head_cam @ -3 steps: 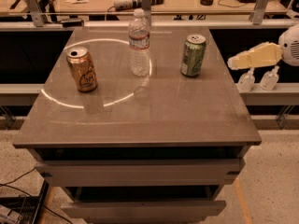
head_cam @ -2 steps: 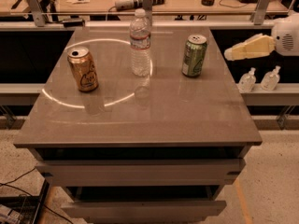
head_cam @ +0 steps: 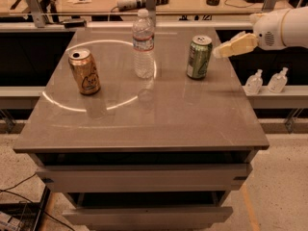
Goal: Pick green can
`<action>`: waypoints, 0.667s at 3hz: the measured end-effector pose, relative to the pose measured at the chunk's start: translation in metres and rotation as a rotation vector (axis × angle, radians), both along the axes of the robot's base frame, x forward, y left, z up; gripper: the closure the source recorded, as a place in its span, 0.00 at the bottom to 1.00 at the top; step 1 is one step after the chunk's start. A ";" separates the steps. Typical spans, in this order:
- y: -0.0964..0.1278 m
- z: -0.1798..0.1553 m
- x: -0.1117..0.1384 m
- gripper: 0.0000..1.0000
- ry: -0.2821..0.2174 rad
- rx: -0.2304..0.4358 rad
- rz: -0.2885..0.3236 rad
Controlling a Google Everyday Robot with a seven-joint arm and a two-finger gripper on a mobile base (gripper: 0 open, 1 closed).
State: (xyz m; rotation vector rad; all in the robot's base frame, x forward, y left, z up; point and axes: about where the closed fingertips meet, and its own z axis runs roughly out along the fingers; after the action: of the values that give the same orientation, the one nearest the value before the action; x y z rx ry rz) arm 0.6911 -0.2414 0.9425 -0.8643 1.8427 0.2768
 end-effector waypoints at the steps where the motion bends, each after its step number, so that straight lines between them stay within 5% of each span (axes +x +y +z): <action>1: 0.024 -0.009 0.016 0.00 0.001 0.032 0.069; 2: 0.051 -0.016 0.022 0.00 0.009 0.066 0.139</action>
Offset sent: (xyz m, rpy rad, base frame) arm 0.0266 0.0768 -0.0207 0.1039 0.0141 0.2139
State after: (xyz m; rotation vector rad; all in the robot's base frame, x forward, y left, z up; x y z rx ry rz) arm 0.7132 -0.1904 0.9268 -0.9480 1.7744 0.4265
